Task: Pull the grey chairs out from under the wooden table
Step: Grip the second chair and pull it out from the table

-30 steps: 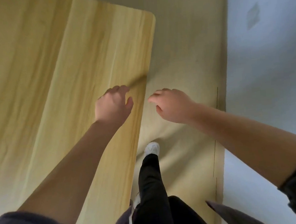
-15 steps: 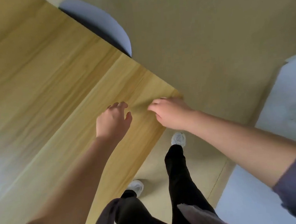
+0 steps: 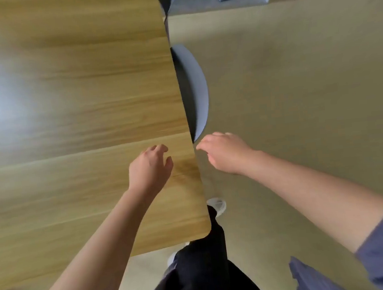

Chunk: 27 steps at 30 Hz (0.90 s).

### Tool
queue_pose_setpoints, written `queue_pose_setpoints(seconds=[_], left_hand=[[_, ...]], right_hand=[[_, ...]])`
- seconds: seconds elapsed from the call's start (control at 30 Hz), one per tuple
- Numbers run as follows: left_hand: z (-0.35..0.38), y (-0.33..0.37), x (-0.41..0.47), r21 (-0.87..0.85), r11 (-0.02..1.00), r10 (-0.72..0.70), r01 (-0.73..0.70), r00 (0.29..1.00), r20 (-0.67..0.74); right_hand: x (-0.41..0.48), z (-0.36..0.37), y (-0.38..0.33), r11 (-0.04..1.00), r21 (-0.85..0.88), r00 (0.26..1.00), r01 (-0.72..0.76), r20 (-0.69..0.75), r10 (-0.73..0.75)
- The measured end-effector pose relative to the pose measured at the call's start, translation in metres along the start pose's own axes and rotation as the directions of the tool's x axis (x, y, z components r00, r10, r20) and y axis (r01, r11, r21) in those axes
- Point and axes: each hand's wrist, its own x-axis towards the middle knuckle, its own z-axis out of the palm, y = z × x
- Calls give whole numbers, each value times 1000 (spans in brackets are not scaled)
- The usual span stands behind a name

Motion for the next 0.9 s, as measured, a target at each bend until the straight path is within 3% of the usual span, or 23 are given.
queue_pose_setpoints(seconds=[0.3,0.5,0.73,0.9], left_hand=[[22,44,64,-71,979,-196,193,980,-41],[18,68,85,-104,947,-308,303,950,-41],[26,92,116,-133,886,-456,445,887,-69],[38,112,145,-197,745,-663,638,742,-103]], right_hand=[[76,-44,71,935,-189,954,299,27,-299],[112,-73,105,854,-281,899,438,142,-414],[163,-99,137,668,-413,782,620,256,-568],[220,-113,159,427,-481,628,766,413,-660]])
